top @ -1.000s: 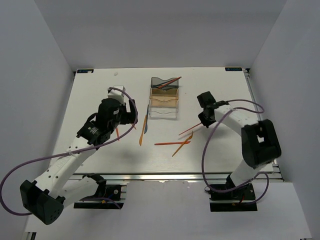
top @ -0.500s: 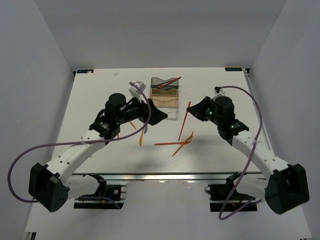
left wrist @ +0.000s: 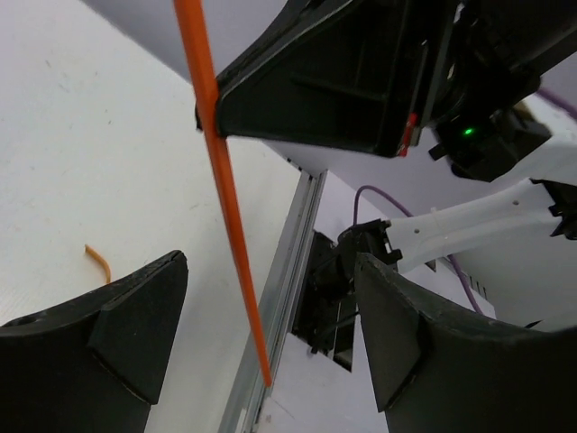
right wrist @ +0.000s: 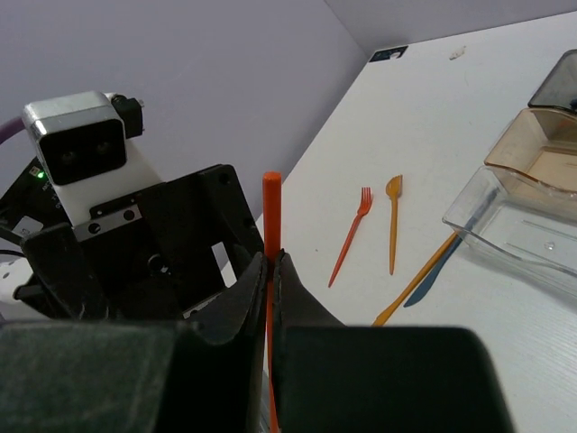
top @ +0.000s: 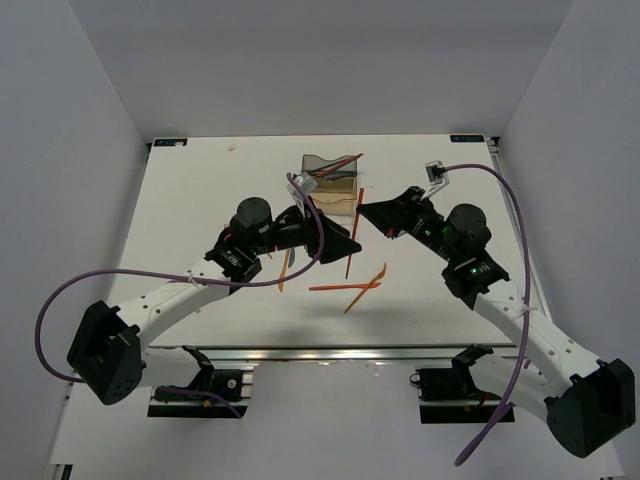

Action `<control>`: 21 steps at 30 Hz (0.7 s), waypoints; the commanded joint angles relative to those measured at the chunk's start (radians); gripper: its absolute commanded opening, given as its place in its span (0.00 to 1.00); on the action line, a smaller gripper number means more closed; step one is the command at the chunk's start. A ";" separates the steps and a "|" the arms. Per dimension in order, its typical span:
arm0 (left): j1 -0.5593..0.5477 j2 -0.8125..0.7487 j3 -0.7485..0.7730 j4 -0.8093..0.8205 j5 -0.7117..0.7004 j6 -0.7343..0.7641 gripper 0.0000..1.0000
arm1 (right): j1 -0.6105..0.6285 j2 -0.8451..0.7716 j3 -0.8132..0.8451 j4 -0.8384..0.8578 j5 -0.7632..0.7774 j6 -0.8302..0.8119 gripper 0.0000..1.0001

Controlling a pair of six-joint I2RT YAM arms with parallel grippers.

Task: Sort the eating utensils into containers

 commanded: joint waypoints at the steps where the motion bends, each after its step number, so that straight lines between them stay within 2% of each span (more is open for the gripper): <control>1: -0.004 -0.024 0.002 0.145 0.028 -0.046 0.83 | 0.017 -0.011 -0.003 0.090 -0.012 0.001 0.00; 5: -0.004 -0.018 0.013 0.139 0.002 -0.027 0.80 | 0.032 -0.012 -0.005 0.111 -0.021 0.020 0.00; 8: -0.005 -0.006 0.019 0.134 -0.016 -0.013 0.70 | 0.058 -0.018 -0.019 0.134 -0.012 0.021 0.00; 11: -0.004 0.013 0.030 0.140 -0.027 -0.018 0.50 | 0.073 -0.015 -0.029 0.146 -0.004 0.026 0.00; 12: -0.005 0.016 0.036 0.142 -0.031 -0.018 0.38 | 0.078 -0.012 -0.032 0.156 -0.006 0.026 0.00; 15: -0.005 0.019 0.054 0.144 -0.051 -0.013 0.18 | 0.081 -0.012 -0.034 0.159 -0.001 0.027 0.00; 16: -0.005 0.020 0.060 0.128 -0.059 -0.007 0.04 | 0.081 -0.017 -0.035 0.156 0.004 0.026 0.00; 17: -0.004 0.026 0.069 0.115 -0.065 0.000 0.00 | 0.083 -0.018 -0.040 0.153 0.010 0.021 0.00; 18: -0.004 0.030 0.094 0.090 -0.077 0.041 0.00 | 0.081 -0.032 -0.042 0.145 0.034 0.014 0.07; 19: -0.004 0.034 0.111 0.014 -0.091 0.078 0.00 | 0.081 -0.044 -0.045 0.093 0.066 0.010 0.32; 20: -0.004 0.046 0.132 -0.040 -0.117 0.123 0.00 | 0.075 -0.082 -0.034 0.038 0.191 0.006 0.88; 21: -0.005 0.057 0.158 -0.113 -0.155 0.254 0.00 | 0.071 -0.104 -0.020 -0.035 0.276 0.006 0.89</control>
